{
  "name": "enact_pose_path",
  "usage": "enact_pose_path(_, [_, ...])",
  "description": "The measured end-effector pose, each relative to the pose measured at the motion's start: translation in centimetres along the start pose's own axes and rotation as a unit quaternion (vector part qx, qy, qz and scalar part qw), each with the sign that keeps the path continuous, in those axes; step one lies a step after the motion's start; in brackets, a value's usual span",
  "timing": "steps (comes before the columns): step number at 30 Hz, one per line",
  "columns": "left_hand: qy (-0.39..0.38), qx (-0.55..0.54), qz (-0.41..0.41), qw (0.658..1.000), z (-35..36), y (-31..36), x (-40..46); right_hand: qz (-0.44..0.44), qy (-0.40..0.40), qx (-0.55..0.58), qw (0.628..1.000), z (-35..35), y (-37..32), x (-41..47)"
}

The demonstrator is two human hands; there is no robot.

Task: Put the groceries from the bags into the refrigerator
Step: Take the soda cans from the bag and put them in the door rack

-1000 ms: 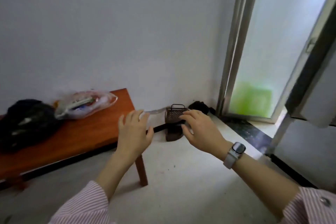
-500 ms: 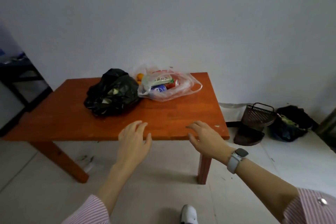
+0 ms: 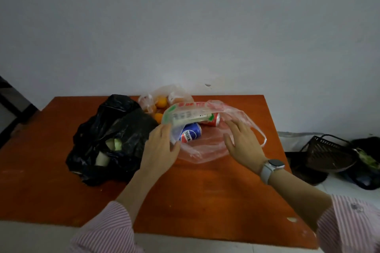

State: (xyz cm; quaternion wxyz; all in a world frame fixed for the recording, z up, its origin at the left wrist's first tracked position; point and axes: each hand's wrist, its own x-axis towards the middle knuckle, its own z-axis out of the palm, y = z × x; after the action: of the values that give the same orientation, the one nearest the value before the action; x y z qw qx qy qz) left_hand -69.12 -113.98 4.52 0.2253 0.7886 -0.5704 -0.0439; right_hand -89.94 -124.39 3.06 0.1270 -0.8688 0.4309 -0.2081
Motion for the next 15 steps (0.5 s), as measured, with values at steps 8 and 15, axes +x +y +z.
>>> enact_pose_path(8, [-0.116,0.081,0.019,0.99,7.9,-4.2,12.6,0.033,-0.136,-0.092,0.986,5.8,3.6,11.9])
enact_pose_path(15, [-0.144,0.136,0.011,0.98,12.1,-6.7,16.7,0.06,-0.286,-0.06,0.955,10.8,6.3,19.0])
